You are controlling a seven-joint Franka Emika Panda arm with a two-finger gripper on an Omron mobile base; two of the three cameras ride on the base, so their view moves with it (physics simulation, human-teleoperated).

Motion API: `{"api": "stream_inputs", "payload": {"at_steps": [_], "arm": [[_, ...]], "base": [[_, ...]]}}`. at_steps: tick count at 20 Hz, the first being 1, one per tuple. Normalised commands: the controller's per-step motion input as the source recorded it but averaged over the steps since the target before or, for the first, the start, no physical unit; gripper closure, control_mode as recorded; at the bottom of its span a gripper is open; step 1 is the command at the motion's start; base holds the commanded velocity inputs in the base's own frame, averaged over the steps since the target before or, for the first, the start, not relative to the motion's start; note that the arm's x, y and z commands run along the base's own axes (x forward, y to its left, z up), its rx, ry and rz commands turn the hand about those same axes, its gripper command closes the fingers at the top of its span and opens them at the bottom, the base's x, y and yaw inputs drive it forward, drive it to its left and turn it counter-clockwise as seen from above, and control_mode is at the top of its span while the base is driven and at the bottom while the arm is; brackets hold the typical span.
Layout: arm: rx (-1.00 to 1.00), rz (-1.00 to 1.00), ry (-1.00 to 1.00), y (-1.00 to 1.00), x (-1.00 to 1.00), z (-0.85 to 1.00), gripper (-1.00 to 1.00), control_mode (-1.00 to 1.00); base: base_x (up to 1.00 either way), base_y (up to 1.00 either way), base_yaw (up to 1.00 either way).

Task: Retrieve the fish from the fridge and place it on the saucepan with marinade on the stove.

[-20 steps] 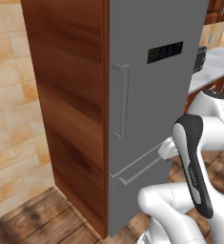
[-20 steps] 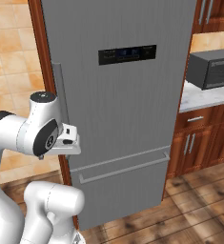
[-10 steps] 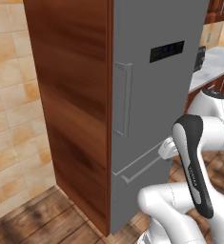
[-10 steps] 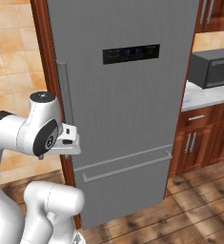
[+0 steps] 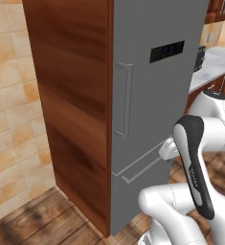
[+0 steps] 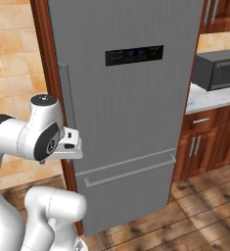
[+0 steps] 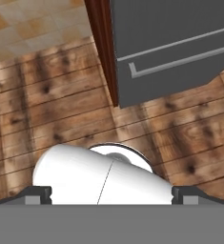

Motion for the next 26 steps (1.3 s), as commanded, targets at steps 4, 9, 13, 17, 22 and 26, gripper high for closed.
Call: {"api": "stream_inputs", "payload": {"at_steps": [4,9,13,17,22,26], "arm": [[0.00,0.00,-0.41,0.13,0.00,0.00,-1.00,-1.00],[0.01,0.07,-0.54,0.04,0.00,0.00,-1.00,-1.00],[0.05,0.10,-0.31,0.00,0.32,0.05,-1.00,-1.00],[0.05,0.08,-0.26,0.12,0.44,0.10,-1.00,-1.00],[0.04,0.02,-0.19,0.08,0.18,-0.07,-1.00,-1.00],[0.00,0.00,0.00,-0.01,0.00,-0.05,-1.00,-1.00]], "base": [[0.00,0.00,0.00],[0.00,0.00,0.00],[0.00,0.00,0.00],[0.00,0.00,0.00],[0.00,0.00,0.00],[0.00,0.00,0.00]]}}
